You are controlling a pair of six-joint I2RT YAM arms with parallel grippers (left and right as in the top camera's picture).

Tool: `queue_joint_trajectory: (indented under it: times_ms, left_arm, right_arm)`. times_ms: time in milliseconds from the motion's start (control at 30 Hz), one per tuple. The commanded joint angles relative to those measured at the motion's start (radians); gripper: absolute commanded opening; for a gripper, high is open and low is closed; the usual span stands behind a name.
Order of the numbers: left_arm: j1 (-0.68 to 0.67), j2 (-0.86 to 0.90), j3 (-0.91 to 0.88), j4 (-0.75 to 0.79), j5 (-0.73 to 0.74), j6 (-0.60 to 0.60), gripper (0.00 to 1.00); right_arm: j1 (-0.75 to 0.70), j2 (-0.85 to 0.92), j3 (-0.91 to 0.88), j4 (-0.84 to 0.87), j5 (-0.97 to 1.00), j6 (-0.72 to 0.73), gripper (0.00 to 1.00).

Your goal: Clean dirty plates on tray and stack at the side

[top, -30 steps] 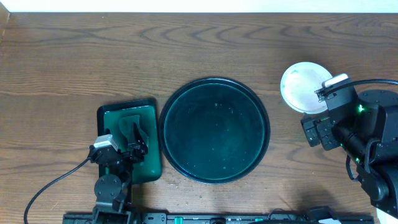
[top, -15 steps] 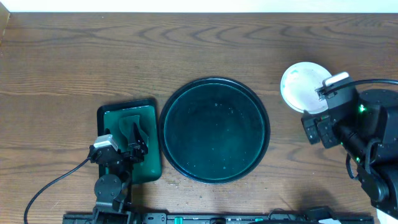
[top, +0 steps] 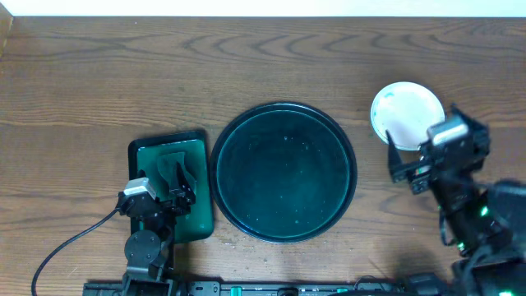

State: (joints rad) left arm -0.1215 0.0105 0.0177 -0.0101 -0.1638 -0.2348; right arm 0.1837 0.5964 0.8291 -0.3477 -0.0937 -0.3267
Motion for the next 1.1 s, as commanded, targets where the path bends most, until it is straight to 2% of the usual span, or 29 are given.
queue_joint_trajectory:
  times_ms: [0,200,433,700,900,1067]
  left_arm:
    - [-0.003,-0.006,-0.014,-0.046,-0.029,0.013,0.80]
    - [-0.003,-0.006,-0.014,-0.046,-0.029,0.013,0.80]
    - [-0.003,-0.006,-0.014,-0.046,-0.029,0.013,0.80]
    - [-0.003,-0.006,-0.014,-0.046,-0.029,0.013,0.80]
    - [-0.003,-0.006,-0.014,-0.046,-0.029,0.013,0.80]
    - [-0.003,-0.006,-0.014,-0.046,-0.029,0.013,0.80]
  right_arm:
    - [0.010,-0.101,-0.188,0.158,-0.089,-0.002,0.99]
    - [0.003,-0.274,-0.491,0.508,-0.098,0.037,0.99]
    - [-0.002,-0.420,-0.722,0.692,-0.098,0.088,0.99]
    - [-0.002,-0.583,-0.824,0.693,-0.095,0.095,0.99]
    - [-0.013,-0.591,-0.824,0.657,-0.095,0.100,0.99]
    - [-0.076,-0.591,-0.824,0.501,-0.095,0.261,0.99]
